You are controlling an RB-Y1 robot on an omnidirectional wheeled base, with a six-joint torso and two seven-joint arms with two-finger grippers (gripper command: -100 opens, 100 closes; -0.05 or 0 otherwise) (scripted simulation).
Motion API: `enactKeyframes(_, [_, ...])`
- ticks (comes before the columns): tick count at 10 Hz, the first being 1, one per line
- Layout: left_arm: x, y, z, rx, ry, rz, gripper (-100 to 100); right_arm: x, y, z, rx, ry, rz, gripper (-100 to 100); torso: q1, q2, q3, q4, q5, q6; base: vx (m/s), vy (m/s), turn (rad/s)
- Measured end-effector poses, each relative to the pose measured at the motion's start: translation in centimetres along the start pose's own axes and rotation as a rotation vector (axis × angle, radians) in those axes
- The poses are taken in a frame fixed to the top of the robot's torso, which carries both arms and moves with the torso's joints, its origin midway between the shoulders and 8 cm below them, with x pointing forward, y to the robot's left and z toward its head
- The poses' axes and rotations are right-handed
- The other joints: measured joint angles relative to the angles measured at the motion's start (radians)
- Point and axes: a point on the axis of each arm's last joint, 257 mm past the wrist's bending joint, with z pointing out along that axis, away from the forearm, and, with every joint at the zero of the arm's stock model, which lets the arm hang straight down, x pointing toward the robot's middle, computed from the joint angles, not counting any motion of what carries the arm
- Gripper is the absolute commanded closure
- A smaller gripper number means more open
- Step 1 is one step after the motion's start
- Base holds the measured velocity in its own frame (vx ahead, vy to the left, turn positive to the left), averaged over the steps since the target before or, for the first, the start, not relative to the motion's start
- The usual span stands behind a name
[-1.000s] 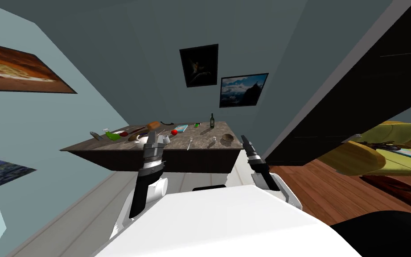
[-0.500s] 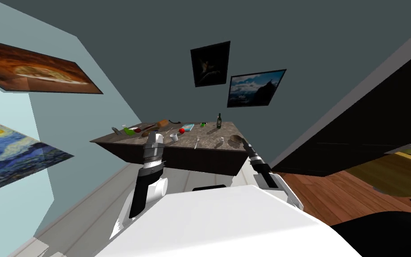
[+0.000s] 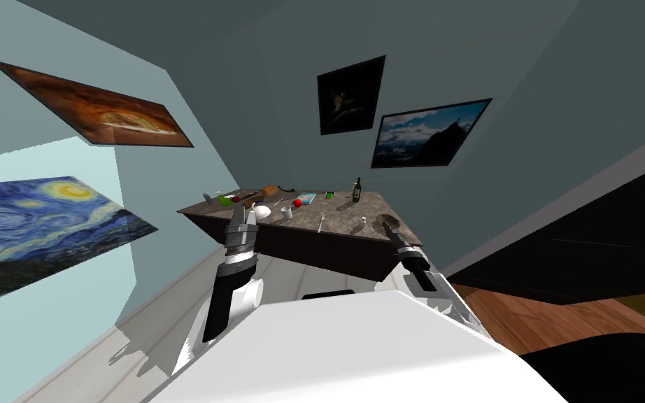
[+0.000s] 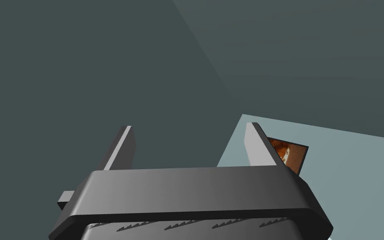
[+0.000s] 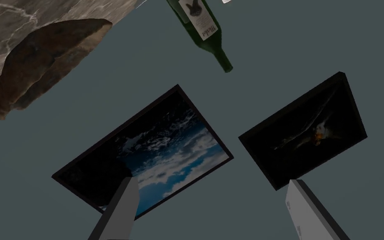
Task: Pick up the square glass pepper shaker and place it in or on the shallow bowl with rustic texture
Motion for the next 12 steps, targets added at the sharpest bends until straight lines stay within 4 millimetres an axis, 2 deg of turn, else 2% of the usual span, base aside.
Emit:
enactKeyframes(3, [0.0, 0.0, 0.0, 0.000, 0.000, 0.000, 0, 0.1, -4.8, -0.4, 0.094, 0.037, -0.156, -100, 0.001, 0.001, 0.000, 0.000, 0.000, 0.000, 0.029, 0.102, 0.157])
enactKeyframes(8, [0.0, 0.0, 0.0, 0.000, 0.000, 0.000, 0, 0.5, -10.8, -0.9, 0.210, 0.095, -0.335, -100, -0.002, 0.001, 0.001, 0.000, 0.000, 0.001, 0.032, 0.076, 0.132])
enactKeyframes(12, [0.0, 0.0, 0.0, 0.000, 0.000, 0.000, 0, -0.8, -16.4, -2.0, 0.313, 0.153, -0.506, -100, -0.001, 0.000, 0.000, 0.000, 0.000, 0.000, 0.048, 0.092, 0.174])
